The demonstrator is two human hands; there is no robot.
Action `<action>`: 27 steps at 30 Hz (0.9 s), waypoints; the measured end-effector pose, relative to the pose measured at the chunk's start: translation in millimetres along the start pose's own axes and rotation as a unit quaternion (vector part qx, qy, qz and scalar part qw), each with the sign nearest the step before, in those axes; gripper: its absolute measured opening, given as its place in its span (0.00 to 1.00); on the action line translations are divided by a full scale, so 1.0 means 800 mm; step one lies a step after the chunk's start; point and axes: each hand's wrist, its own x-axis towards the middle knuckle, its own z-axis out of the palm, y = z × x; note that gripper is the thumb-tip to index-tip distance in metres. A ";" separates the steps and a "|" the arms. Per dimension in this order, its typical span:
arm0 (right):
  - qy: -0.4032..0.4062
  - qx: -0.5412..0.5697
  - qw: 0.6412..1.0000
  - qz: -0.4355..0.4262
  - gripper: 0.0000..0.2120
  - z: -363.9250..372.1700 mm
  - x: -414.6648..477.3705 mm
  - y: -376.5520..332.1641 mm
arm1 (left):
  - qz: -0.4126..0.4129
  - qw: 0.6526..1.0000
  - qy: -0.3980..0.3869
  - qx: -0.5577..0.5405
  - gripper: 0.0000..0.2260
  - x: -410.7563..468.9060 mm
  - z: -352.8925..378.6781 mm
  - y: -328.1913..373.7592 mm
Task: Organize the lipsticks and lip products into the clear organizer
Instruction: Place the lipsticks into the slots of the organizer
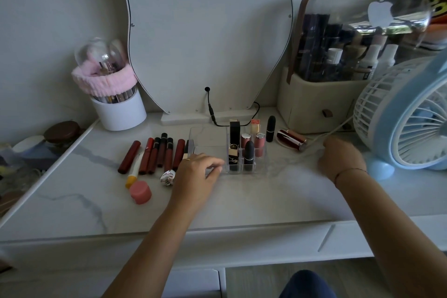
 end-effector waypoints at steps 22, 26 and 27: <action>0.053 0.305 0.940 -0.146 0.10 -0.001 -0.068 -0.008 | 0.004 1.000 0.003 0.005 0.07 0.000 0.001 -0.001; 0.045 0.406 0.896 -0.173 0.09 -0.011 -0.067 -0.044 | 0.006 1.000 0.005 0.007 0.07 0.000 0.001 0.000; 0.044 0.420 0.889 -0.180 0.10 -0.012 -0.067 -0.053 | 0.004 1.000 0.006 0.006 0.07 -0.001 0.001 0.000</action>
